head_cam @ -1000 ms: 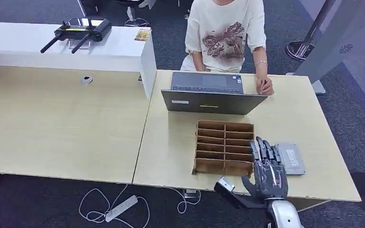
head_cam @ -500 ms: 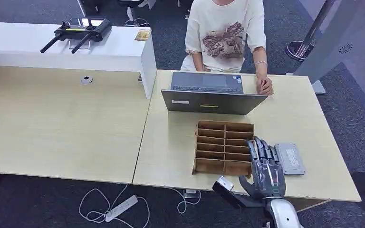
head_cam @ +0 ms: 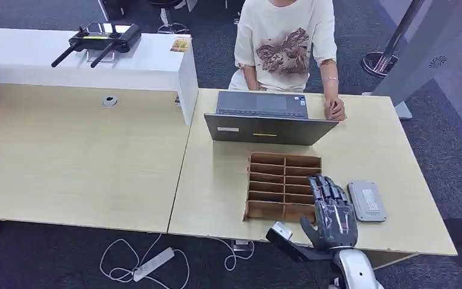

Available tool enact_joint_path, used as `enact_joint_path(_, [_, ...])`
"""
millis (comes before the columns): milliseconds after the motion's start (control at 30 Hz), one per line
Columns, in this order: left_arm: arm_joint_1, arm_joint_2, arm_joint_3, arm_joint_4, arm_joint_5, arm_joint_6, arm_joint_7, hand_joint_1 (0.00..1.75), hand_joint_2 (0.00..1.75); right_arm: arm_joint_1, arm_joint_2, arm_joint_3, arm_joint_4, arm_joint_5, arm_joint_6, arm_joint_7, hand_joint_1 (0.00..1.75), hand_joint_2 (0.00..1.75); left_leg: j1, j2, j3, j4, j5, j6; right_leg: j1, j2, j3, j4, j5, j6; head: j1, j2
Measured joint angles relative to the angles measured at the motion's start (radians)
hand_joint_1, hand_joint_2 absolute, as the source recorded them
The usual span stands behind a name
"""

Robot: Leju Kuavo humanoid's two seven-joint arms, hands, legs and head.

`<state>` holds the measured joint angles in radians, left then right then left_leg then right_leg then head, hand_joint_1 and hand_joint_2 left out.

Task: Pass the card to the sensor for recognition and then transmit it.

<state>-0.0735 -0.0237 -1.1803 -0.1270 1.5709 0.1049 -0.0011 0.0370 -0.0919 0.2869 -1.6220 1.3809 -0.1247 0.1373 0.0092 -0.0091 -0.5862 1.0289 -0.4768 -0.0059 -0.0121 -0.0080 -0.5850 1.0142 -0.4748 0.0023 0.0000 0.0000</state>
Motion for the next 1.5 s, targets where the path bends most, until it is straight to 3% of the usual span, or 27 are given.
enact_joint_path(133, [0.0, 0.0, 0.0, 0.0, 0.0, 0.0, 0.0, 0.0, 0.0, -0.002, 0.0, 0.004, 0.006, 0.001, 0.0, 0.0, 0.4, 1.75, 0.0, 0.0, 0.0, 0.0, 0.0, 0.0, 0.0, 0.0, 0.0, 0.0, 0.0, 0.0, 0.0, 0.0])
enact_joint_path(167, [0.0, 0.0, 0.0, 0.0, 0.0, 0.0, 0.0, 0.0, 0.0, -0.004, 0.0, 0.005, 0.008, 0.001, 0.0, 0.0, 0.51, 1.75, 0.0, 0.0, 0.0, 0.0, 0.0, 0.0, 0.0, 0.0, 0.0, 0.0, 0.0, 0.0, 0.0, 0.0])
enact_joint_path(1067, [0.0, 0.002, -0.006, 0.0, -0.001, -0.005, 0.0, 0.0, 0.0, -0.047, 0.0, 0.036, 0.066, -0.023, 0.002, -0.002, 0.47, 1.75, 0.0, 0.0, 0.0, 0.0, 0.0, 0.0, 0.0, 0.0, 0.0, 0.0, 0.0, 0.0, 0.0, 0.0])
enact_joint_path(1500, [0.0, 0.002, -0.023, 0.0, -0.005, -0.007, 0.0, 0.0, 0.0, -0.045, -0.001, 0.04, 0.072, -0.035, 0.0, -0.002, 0.63, 1.75, 0.0, 0.0, 0.0, 0.0, 0.0, 0.0, 0.0, 0.0, 0.0, 0.0, 0.0, 0.0, 0.0, 0.0])
